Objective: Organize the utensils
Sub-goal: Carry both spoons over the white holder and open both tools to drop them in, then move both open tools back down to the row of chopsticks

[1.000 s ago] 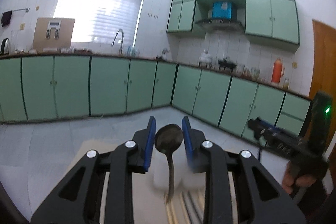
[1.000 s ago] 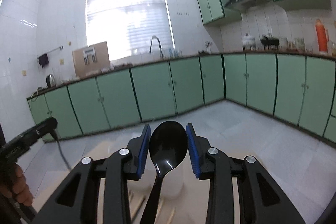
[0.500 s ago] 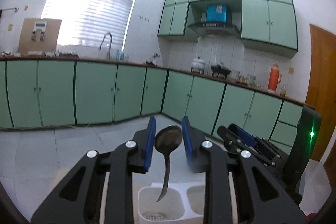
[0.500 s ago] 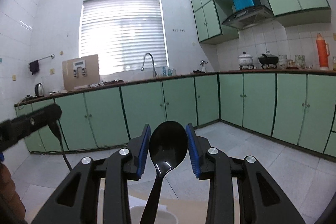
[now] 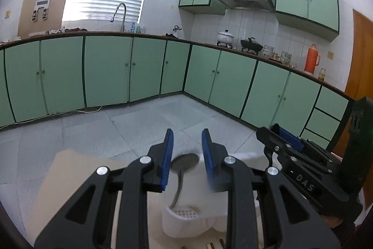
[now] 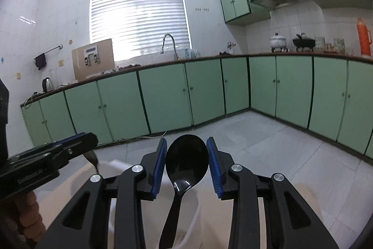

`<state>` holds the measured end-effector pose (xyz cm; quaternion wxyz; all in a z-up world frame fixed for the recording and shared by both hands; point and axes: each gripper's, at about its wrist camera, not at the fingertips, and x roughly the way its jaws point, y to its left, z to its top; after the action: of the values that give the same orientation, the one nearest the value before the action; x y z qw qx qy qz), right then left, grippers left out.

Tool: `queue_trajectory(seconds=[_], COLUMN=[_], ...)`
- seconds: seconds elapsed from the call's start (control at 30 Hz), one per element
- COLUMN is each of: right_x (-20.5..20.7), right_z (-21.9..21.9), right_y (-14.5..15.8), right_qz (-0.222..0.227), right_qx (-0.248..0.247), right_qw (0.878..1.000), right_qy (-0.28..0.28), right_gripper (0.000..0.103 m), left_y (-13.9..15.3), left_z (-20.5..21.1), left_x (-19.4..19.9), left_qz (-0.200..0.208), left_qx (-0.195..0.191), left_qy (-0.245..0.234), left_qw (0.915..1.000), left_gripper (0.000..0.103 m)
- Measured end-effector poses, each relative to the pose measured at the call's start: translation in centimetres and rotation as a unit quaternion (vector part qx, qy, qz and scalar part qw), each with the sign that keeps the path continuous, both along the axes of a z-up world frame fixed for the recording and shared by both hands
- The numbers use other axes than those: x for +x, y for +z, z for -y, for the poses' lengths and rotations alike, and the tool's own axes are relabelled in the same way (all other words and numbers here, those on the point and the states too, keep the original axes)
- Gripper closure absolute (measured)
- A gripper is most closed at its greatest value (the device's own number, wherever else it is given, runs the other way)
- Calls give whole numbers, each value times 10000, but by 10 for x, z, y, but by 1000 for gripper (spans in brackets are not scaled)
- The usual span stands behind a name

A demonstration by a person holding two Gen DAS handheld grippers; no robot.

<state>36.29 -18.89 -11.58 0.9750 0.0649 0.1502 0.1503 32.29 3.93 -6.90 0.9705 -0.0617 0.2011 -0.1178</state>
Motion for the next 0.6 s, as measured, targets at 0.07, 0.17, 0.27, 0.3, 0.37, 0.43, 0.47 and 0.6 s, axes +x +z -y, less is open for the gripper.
queue_trajectory(seconds=[0.07, 0.17, 0.27, 0.3, 0.37, 0.43, 0.47, 0.6], right_x=[-5, -13, -27, -29, -38, -48, -52, -79], right_z=[2, 4, 8, 9, 15, 23, 25, 37], right_y=[-4, -7, -4, -3, 0, 2, 3, 1], right_qz=[-96, -202, -195, -202, -220, -307, -343, -494], right_qx=[34, 57, 70, 92, 163, 246, 282, 433], right_qw=[9999, 9997, 9997, 9997, 9996, 9992, 9990, 9978], right_qy=[45, 126, 122, 120, 93, 42, 30, -76], right_gripper=[68, 66, 62, 60, 56, 50, 49, 38], left_y=[-2, -1, 2, 3, 6, 9, 10, 9], left_z=[-4, -6, -9, -9, -12, -16, -17, -25], left_x=[-3, -10, -21, -24, -34, -46, -51, -79], left_qz=[-18, 4, 49, 64, 102, 141, 135, -13], left_qx=[-11, -1, 38, 50, 78, 78, 66, 66], left_qy=[14, 24, 37, 42, 63, 123, 134, 222], left_qw=[10000, 10000, 10000, 10000, 9999, 9998, 9998, 9997], left_gripper=[78, 76, 71, 69, 65, 59, 57, 48])
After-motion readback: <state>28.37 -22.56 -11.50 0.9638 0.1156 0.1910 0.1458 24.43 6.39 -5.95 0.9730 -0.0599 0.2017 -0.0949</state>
